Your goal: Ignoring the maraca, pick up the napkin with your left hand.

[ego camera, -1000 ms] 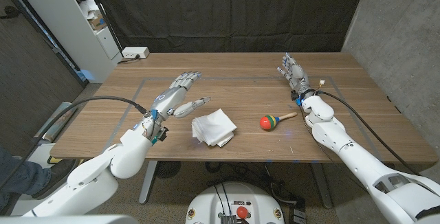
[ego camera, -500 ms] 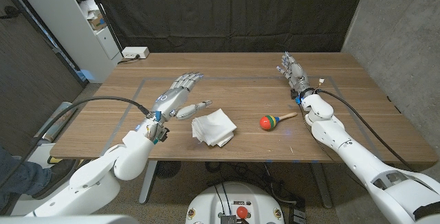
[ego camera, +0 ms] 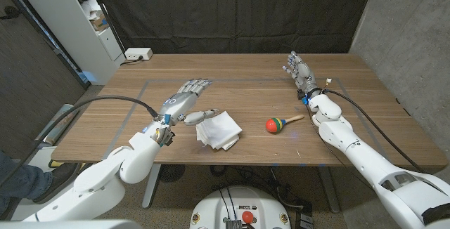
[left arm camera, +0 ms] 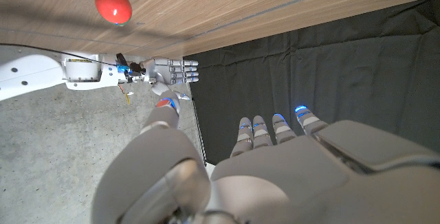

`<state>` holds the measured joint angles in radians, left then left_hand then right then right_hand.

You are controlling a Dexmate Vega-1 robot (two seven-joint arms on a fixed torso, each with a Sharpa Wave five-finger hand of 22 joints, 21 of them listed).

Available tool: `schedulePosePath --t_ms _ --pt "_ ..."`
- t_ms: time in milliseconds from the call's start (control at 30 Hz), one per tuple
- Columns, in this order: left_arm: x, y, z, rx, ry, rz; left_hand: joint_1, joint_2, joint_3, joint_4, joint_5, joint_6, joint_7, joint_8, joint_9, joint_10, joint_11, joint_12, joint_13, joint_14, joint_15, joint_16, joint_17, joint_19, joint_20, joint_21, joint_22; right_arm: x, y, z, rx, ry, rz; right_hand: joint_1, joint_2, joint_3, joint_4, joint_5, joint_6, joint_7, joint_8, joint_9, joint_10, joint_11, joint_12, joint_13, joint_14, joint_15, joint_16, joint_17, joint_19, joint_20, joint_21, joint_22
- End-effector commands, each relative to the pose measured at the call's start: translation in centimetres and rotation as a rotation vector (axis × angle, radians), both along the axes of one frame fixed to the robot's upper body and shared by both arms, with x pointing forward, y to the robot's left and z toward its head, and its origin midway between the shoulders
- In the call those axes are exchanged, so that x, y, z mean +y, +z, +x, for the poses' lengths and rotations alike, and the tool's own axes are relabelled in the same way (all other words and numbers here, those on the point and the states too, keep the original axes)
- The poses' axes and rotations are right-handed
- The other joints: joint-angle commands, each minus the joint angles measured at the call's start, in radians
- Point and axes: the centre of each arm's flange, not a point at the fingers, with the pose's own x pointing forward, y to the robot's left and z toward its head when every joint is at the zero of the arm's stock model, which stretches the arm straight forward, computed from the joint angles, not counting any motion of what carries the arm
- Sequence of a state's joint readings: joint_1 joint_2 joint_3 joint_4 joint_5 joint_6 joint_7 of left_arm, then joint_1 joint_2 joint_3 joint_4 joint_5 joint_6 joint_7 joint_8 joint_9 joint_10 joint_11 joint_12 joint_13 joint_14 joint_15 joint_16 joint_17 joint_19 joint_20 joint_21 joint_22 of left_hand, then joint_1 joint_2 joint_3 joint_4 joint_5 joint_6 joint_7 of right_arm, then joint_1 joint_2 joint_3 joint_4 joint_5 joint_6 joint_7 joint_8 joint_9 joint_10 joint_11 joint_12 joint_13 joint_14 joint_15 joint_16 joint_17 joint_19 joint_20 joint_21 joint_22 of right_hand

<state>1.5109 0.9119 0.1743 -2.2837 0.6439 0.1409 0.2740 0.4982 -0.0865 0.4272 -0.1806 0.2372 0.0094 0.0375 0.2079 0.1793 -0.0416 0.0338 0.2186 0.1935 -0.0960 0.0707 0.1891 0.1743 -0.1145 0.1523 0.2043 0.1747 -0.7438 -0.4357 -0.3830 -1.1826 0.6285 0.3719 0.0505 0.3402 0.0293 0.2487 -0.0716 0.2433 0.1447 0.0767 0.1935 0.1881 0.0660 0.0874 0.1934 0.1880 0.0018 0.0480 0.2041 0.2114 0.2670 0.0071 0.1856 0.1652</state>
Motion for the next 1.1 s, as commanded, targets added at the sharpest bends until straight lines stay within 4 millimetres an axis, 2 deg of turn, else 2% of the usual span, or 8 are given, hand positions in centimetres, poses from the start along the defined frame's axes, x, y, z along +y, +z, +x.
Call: schedulePosePath --t_ms 33,300,1100 --pt "-0.3 -0.2 0.2 0.030 0.062 0.062 0.010 -0.008 -0.008 0.002 0.005 0.003 0.002 0.003 0.002 0.007 0.004 0.004 0.003 0.007 0.003 0.006 0.005 0.004 0.007 0.005 0.003 0.0 0.4 0.1 -0.009 0.003 0.001 0.008 0.007 0.002 -0.006 0.005 0.004 -0.007 0.003 0.003 -0.002 0.002 0.003 0.003 -0.008 0.001 0.001 0.002 0.000 -0.004 0.006 0.005" --pt "-0.7 -0.5 0.4 0.043 0.086 0.097 0.020 -0.019 -0.012 0.003 0.009 -0.004 -0.001 -0.001 0.002 0.006 0.002 0.004 0.003 0.006 0.004 0.004 0.005 0.003 0.016 0.003 0.003 -0.1 0.5 0.0 -0.013 0.000 0.009 0.008 0.007 0.002 -0.006 0.005 0.005 -0.007 0.003 0.003 -0.002 0.002 0.003 0.003 -0.009 0.003 0.001 0.002 -0.001 -0.004 0.006 0.005" --pt "-2.2 -0.8 1.0 0.118 0.123 0.191 0.051 -0.037 -0.018 0.006 0.019 0.009 0.000 0.001 0.003 0.003 0.000 0.002 0.005 0.003 0.005 0.001 0.005 0.001 0.020 -0.002 0.003 0.1 0.8 -0.1 -0.023 0.004 0.005 0.007 0.007 0.000 -0.008 0.005 0.004 -0.007 0.003 0.003 -0.002 0.004 0.003 0.003 -0.009 0.004 0.001 0.002 -0.002 -0.003 0.005 0.005"
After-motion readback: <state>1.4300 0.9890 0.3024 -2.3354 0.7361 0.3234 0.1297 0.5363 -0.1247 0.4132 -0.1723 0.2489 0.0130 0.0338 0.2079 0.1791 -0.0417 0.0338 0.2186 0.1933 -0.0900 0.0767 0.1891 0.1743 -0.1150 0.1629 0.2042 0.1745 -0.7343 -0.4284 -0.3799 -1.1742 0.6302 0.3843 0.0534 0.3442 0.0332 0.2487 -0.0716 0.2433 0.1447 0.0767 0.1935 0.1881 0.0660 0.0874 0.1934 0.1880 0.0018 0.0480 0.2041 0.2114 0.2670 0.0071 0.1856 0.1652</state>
